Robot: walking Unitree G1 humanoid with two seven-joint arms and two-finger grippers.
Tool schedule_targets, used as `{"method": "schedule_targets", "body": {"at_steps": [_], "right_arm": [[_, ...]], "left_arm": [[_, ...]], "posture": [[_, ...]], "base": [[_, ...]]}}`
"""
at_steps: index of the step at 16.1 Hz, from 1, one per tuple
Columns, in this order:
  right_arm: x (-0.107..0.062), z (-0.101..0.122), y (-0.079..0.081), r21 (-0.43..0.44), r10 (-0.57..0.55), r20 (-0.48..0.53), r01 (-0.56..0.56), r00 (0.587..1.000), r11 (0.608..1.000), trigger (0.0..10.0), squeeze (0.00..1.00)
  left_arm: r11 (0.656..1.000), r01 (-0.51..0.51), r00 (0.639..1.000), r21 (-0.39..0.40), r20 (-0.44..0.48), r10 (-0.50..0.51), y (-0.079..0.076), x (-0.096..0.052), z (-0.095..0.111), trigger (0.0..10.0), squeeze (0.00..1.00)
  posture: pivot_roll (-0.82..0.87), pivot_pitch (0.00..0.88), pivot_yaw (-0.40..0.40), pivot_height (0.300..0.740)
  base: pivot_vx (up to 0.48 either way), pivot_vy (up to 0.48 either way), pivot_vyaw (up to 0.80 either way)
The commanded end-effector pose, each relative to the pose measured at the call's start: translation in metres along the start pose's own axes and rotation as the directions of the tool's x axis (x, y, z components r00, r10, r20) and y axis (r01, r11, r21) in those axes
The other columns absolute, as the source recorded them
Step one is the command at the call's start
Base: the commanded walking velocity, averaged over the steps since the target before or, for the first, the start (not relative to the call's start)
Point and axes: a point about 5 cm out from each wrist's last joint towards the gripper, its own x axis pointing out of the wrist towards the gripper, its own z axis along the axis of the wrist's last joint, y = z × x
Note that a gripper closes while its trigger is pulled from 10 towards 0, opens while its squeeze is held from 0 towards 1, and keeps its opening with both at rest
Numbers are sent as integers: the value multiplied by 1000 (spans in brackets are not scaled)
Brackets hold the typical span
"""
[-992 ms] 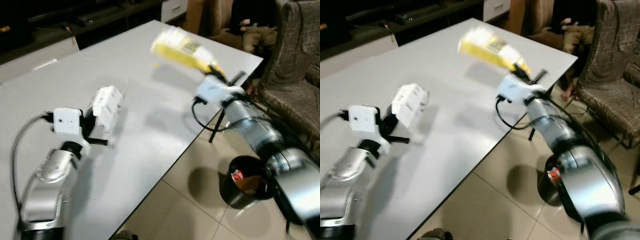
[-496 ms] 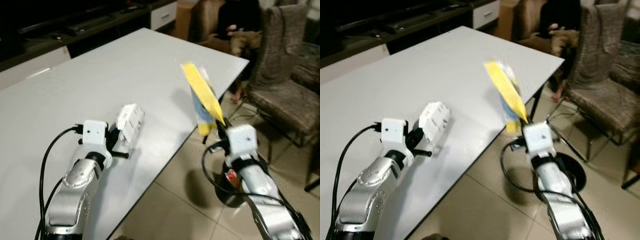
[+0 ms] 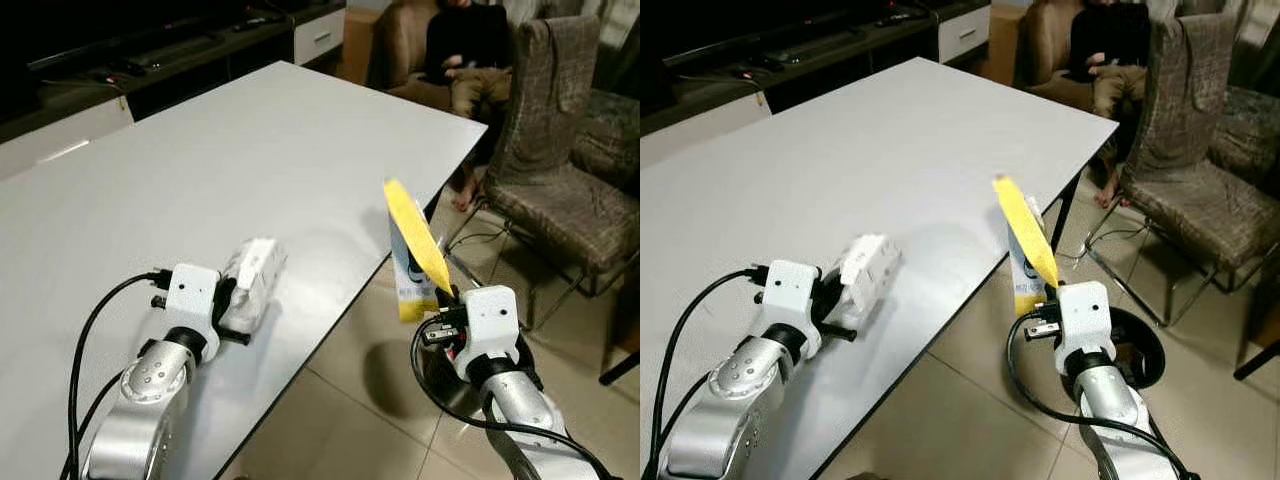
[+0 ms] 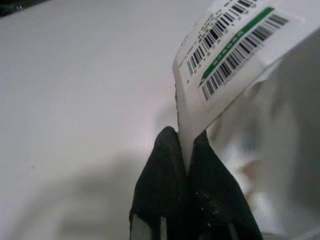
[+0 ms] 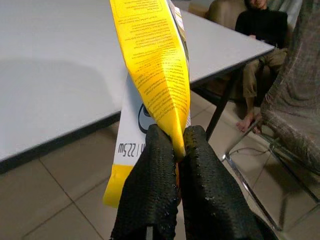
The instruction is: Picking trash to rubbish bin
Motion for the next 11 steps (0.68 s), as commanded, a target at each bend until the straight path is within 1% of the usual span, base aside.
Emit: {"method": "schedule_targets", "body": {"at_steps": [1,2,4,5,6,7,8,9,11], "right_arm": [[2,14,2,5,17,55,-17,998,1000,10000,0],[5,19,2,3,27,65,-27,997,1000,10000,0],[8,26,0,-24,23,82,-21,996,999,10000,0],[7,28,-3,-24,7,87,-5,996,1000,10000,0],[5,31,-8,-8,-30,90,31,995,999,10000,0],[2,29,-10,24,-50,81,49,995,999,10000,0],[0,26,-9,28,-47,62,45,997,999,10000,0],[-2,22,-5,53,-34,42,32,999,998,10000,0],[-5,17,-2,86,-40,11,39,999,996,10000,0]], "left_arm": [[1000,-29,997,6,69,29,1,-1,13,10000,0],[999,-34,995,0,97,34,1,1,19,10000,0],[1000,-19,994,8,112,18,1,3,22,10000,0],[1000,-9,993,12,114,8,1,4,22,10000,0],[999,0,993,42,117,-5,0,5,24,10000,0],[998,8,993,56,121,-15,-2,6,25,10000,0],[997,6,993,72,120,-15,-3,7,26,10000,0],[997,4,993,73,121,-12,-3,7,26,10000,0],[996,7,993,89,116,-17,-2,7,25,10000,0]], "posture": [[-55,0,-14,740],[-54,0,-11,740],[-70,0,4,740],[-76,0,12,740],[-77,0,15,740],[-77,0,18,740],[-78,0,20,740],[-77,0,21,740],[-76,0,21,740]], "base": [[0,0,0],[0,0,0],[0,0,0],[0,0,0],[0,0,0],[0,0,0],[0,0,0],[0,0,-513],[0,-317,-719]]}}
